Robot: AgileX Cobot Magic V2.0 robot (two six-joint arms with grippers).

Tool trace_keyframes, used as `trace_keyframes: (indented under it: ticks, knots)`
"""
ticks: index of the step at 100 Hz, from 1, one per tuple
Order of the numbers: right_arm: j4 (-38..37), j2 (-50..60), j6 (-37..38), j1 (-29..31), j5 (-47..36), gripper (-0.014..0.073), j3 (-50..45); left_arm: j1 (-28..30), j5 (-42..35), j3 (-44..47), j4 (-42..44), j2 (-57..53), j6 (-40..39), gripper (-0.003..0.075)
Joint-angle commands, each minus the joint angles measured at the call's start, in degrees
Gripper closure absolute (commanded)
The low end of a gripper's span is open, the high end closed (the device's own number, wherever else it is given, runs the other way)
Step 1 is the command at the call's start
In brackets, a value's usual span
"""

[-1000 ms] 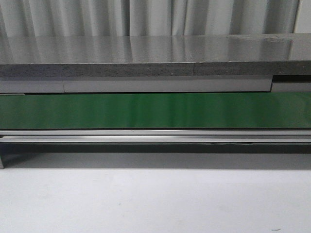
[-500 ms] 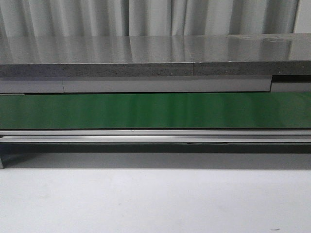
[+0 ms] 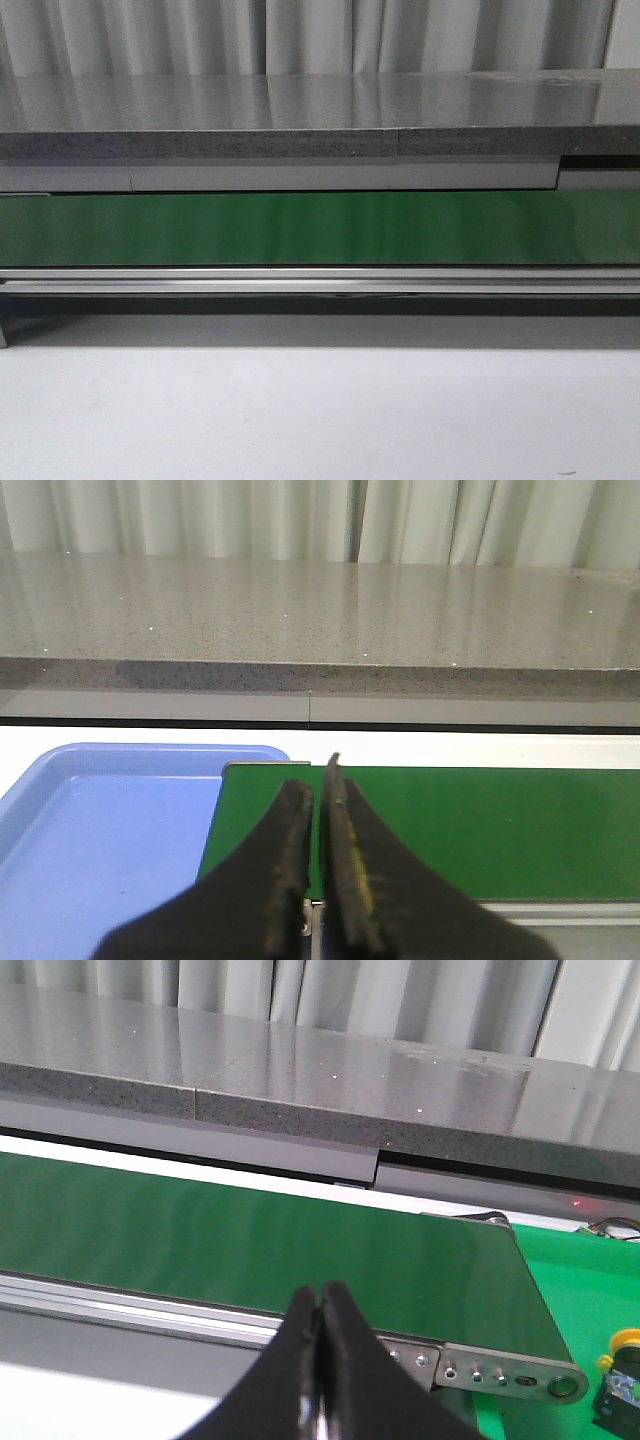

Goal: Move button from left to right

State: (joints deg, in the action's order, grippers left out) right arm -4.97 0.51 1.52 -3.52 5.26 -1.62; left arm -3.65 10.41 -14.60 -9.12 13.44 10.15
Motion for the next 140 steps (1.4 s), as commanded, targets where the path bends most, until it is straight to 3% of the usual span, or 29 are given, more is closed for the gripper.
trace_keyframes:
  ticks: [1,114,140]
  knots:
    - [-0.12,0.68,0.13,0.09,-4.96,0.0662,-0.09,-0.52,-4.79,-1.52,-0.63,0.50,-0.17,0.0715]
    - [-0.12,0.68,0.13,0.09,-4.96,0.0662,-0.09,-0.52,-5.64,-1.52,-0.63,0.50,-0.17,0.0715]
    - [-0.12,0.68,0.13,0.09,-4.96,0.0662,-0.09,-0.52,-9.87,2.35,5.23,-1.76,-4.13,0.0715]
